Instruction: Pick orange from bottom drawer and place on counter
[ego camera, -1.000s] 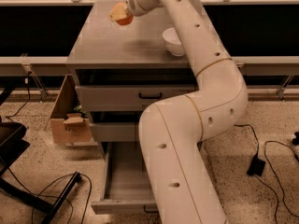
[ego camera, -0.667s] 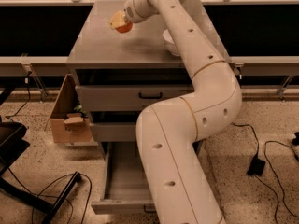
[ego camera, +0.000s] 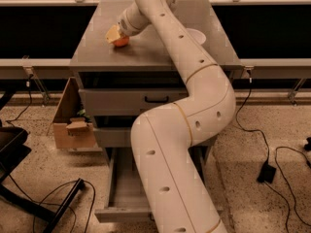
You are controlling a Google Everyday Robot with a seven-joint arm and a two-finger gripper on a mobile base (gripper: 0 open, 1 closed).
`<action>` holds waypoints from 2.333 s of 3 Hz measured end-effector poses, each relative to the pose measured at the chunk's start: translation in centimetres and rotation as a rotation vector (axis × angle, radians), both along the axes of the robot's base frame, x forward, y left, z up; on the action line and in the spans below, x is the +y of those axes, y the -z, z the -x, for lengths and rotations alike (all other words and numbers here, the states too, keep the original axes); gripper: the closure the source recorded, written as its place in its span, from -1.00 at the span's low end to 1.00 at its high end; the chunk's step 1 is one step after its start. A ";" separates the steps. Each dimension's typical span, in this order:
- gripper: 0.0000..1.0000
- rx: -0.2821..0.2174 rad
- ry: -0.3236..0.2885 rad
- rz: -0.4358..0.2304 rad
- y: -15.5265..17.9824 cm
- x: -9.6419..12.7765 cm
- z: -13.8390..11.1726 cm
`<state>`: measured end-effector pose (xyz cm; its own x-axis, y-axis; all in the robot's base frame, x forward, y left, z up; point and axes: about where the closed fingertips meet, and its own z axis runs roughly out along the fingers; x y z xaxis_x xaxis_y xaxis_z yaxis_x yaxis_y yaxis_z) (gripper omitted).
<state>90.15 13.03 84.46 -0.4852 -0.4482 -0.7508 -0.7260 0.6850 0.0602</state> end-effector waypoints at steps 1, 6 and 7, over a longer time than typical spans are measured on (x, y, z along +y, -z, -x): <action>0.71 0.000 0.000 0.000 -0.5 0.0 0.3; -1.00 0.000 0.000 0.000 -0.4 0.0 0.3; -1.00 -0.006 -0.007 -0.005 -0.7 0.3 0.3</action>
Offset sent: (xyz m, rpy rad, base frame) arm -0.0013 0.0000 0.0050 0.0000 -0.0001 -0.0001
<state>89.81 13.29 85.15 -0.4772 -0.4482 -0.7559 -0.7315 0.6793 0.0589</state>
